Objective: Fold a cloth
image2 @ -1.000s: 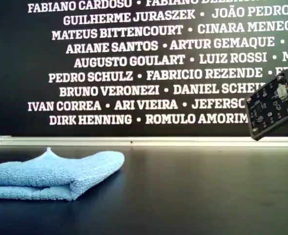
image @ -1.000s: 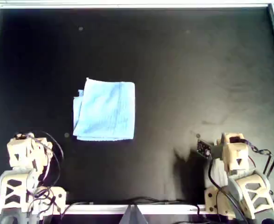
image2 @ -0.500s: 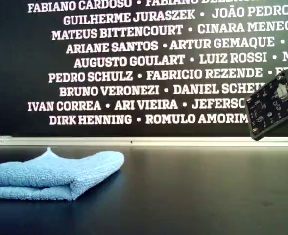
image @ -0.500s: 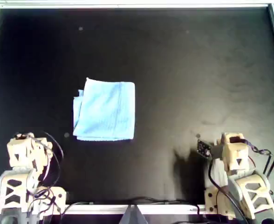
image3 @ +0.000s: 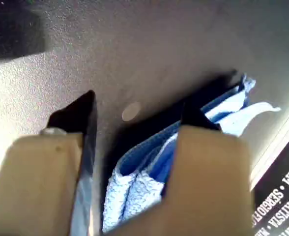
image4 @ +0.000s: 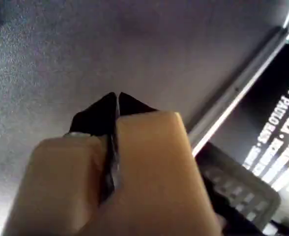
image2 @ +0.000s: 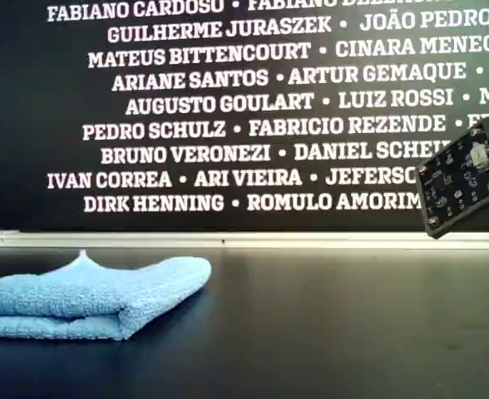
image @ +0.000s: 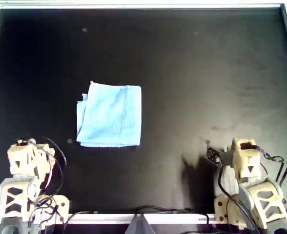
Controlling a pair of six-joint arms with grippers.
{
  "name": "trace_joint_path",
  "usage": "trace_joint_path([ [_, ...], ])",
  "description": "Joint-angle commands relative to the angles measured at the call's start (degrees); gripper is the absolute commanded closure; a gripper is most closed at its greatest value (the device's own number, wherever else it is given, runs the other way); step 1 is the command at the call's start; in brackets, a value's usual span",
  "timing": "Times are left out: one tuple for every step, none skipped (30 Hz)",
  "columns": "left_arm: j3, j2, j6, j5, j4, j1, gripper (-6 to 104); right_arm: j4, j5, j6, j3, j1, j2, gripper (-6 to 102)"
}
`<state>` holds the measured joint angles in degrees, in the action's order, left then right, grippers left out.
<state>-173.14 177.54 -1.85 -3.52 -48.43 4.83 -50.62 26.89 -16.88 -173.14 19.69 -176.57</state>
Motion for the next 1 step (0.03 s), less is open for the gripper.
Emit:
trace_joint_path([
  [0.70, 0.44, -0.09, -0.18, 0.09, 0.44, 38, -0.18, -0.26, 0.26, -0.79, -0.35, -1.93, 97],
])
